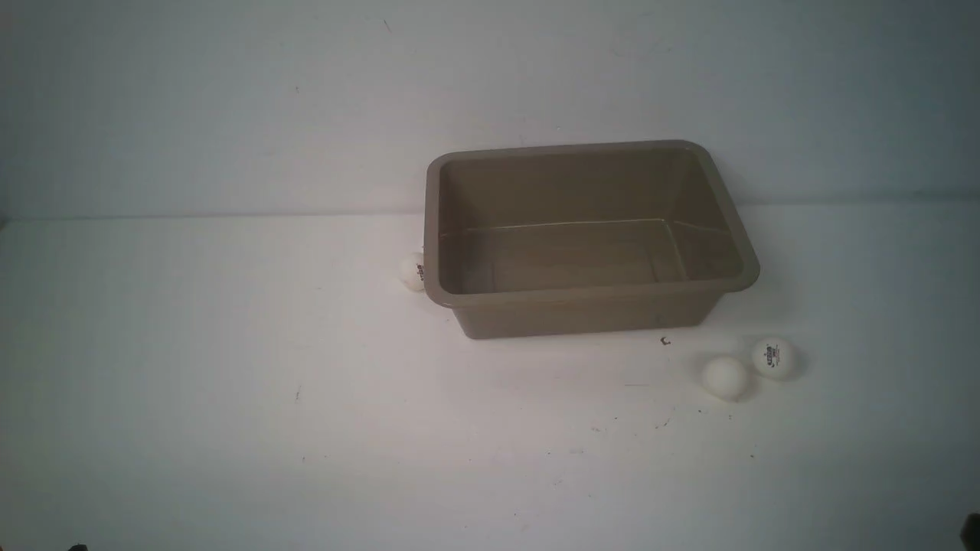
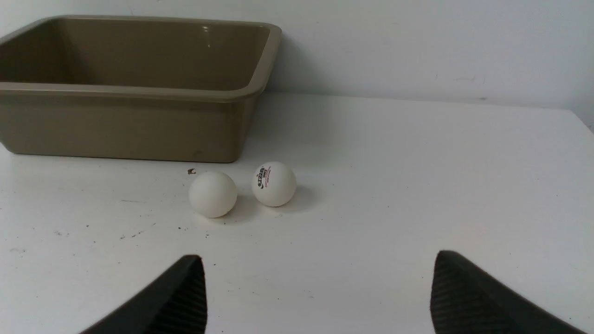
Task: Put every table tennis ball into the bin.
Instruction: Use the right arm to clamp the table tennis ball closest to it
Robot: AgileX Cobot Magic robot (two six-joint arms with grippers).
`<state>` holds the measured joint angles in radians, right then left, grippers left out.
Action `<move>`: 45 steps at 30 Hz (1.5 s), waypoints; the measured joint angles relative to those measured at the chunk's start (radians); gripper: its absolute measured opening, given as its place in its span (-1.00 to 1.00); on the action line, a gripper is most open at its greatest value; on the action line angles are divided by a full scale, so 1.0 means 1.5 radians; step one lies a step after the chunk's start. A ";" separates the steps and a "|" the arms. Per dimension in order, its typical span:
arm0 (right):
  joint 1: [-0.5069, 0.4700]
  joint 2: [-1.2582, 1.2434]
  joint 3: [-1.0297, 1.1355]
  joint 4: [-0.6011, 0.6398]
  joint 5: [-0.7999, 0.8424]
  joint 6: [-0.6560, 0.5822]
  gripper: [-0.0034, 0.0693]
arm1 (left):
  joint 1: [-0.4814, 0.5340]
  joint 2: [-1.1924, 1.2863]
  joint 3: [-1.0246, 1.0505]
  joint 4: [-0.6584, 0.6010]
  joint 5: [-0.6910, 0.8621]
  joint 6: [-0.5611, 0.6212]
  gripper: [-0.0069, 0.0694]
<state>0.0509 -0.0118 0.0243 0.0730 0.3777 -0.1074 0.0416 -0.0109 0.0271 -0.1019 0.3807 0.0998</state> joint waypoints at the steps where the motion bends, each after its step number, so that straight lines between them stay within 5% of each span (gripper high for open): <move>1: 0.000 0.000 0.000 0.000 0.000 0.000 0.71 | 0.000 0.000 0.000 0.000 0.000 0.000 0.21; 45: 0.000 0.000 0.000 0.007 -0.009 0.015 0.71 | 0.000 0.000 0.000 0.000 0.000 0.000 0.21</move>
<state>0.0509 -0.0118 0.0243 0.0833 0.3646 -0.0844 0.0416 -0.0109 0.0271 -0.1019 0.3807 0.0998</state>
